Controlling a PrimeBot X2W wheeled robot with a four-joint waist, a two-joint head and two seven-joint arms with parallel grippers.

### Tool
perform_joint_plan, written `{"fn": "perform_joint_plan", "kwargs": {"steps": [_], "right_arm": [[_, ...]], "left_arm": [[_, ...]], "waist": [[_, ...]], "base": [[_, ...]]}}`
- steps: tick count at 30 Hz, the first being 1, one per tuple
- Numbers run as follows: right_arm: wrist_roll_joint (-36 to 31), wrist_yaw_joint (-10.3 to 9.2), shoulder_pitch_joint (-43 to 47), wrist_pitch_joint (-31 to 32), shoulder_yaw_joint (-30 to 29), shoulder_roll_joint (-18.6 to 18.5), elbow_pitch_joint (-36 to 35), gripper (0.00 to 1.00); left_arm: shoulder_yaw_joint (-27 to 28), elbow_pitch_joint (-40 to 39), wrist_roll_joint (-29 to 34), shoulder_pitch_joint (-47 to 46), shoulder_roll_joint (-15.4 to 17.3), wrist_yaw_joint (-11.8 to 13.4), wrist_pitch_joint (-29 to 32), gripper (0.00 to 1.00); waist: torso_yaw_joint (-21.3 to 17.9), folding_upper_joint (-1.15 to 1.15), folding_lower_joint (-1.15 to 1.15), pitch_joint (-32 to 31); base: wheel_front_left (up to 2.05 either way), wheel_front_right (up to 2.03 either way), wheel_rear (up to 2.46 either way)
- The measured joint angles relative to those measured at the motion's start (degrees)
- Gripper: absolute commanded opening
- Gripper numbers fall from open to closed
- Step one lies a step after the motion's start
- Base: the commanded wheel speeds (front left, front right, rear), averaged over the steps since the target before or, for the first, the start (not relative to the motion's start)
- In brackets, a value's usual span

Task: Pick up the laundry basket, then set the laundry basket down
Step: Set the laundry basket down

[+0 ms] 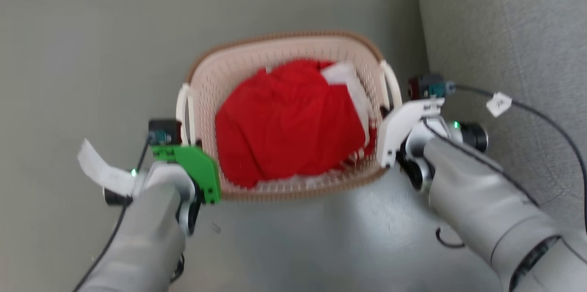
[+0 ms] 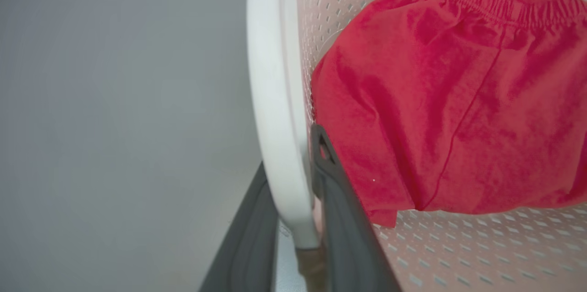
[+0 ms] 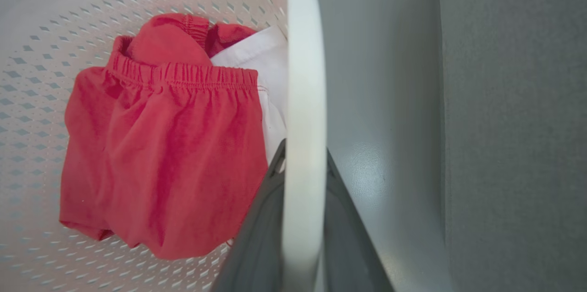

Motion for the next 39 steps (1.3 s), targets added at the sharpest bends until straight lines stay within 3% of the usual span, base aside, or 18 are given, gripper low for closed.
{"fn": "perform_joint_plan", "kwargs": {"steps": [39], "right_arm": [[-3.38, -0.77, -24.27, -5.48, -2.86, -1.37, 1.88, 0.0]], "left_arm": [[1.79, -0.27, 3.0, -23.74, 0.25, 1.3, -3.79, 0.0]], "waist": [[1.21, 0.0, 0.0, 29.14]], "base": [[0.0, 0.0, 0.0]]}}
